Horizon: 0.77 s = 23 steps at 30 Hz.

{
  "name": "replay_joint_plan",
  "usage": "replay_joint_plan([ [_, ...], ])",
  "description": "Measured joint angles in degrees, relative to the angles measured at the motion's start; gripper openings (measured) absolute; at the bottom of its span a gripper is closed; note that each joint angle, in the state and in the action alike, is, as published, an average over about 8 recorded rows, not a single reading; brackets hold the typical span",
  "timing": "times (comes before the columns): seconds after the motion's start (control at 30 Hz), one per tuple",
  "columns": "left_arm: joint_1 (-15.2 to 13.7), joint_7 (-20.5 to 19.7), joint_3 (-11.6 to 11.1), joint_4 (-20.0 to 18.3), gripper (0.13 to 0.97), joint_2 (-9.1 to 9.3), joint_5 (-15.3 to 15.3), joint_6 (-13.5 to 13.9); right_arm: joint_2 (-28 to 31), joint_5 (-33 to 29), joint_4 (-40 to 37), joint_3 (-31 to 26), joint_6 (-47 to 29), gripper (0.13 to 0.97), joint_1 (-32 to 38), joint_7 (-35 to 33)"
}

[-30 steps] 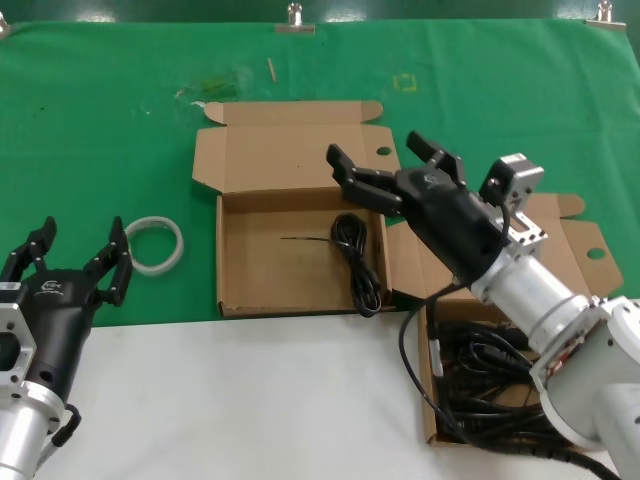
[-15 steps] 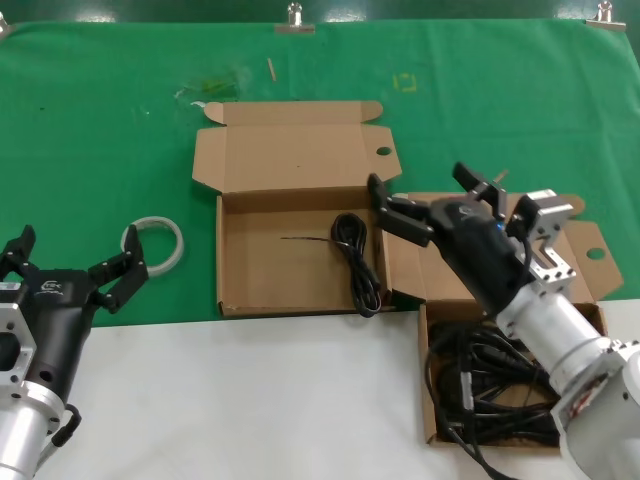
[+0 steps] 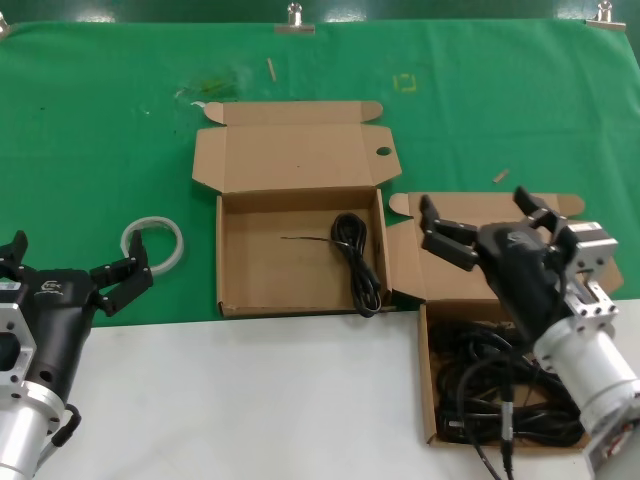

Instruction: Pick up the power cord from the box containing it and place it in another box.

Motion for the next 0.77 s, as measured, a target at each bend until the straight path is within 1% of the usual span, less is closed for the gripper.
replay_joint_plan([
  [0.17, 0.0, -0.01, 0.0, 0.0, 0.953, 0.0, 0.0, 0.0, 0.0, -2.91, 3.15, 1.48, 2.77, 0.965, -3.0, 0.91],
  [0.43, 0.0, -0.01, 0.0, 0.0, 0.964, 0.0, 0.0, 0.0, 0.0, -7.16, 7.76, 3.63, 6.8, 0.965, -7.39, 2.25],
  [0.77, 0.0, -0.01, 0.0, 0.0, 0.966, 0.0, 0.0, 0.0, 0.0, -8.16, 8.84, 4.14, 7.75, 0.965, -8.41, 2.57],
])
